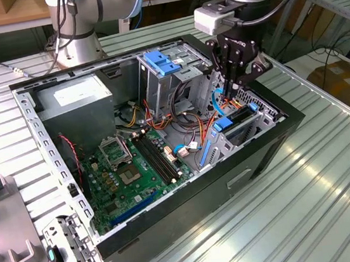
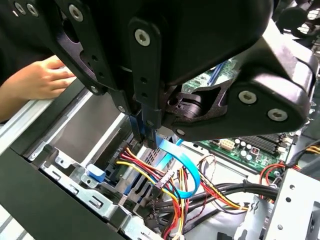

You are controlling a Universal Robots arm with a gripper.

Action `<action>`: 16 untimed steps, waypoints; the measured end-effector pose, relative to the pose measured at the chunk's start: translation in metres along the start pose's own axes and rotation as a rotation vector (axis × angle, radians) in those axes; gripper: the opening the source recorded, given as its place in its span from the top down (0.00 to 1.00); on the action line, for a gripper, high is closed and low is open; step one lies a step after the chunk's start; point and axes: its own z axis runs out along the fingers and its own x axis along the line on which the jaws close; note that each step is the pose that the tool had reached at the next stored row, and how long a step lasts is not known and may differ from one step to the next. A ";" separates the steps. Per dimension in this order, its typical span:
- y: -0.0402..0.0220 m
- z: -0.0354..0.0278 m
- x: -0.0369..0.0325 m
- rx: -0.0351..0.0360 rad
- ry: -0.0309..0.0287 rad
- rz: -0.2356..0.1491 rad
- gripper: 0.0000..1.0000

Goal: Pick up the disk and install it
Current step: 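Insert the second disk wire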

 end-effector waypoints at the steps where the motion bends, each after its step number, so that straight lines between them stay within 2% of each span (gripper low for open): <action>1: 0.0000 0.0006 -0.0001 -0.0011 -0.0017 0.010 0.84; 2: 0.0000 0.0011 -0.0001 -0.0014 -0.0039 0.015 0.84; 3: 0.0000 0.0018 0.0011 0.0008 -0.0094 0.017 0.84; 4: 0.0001 0.0022 0.0029 0.0026 -0.0121 0.017 0.84; 7: 0.0002 0.0039 0.0138 0.0059 -0.0215 0.019 0.84; 9: 0.0002 0.0044 0.0183 0.0061 -0.0243 0.019 0.84; 12: 0.0004 0.0068 0.0257 0.0063 -0.0325 0.020 0.84; 16: 0.0011 0.0092 0.0314 0.0086 -0.0464 0.011 0.84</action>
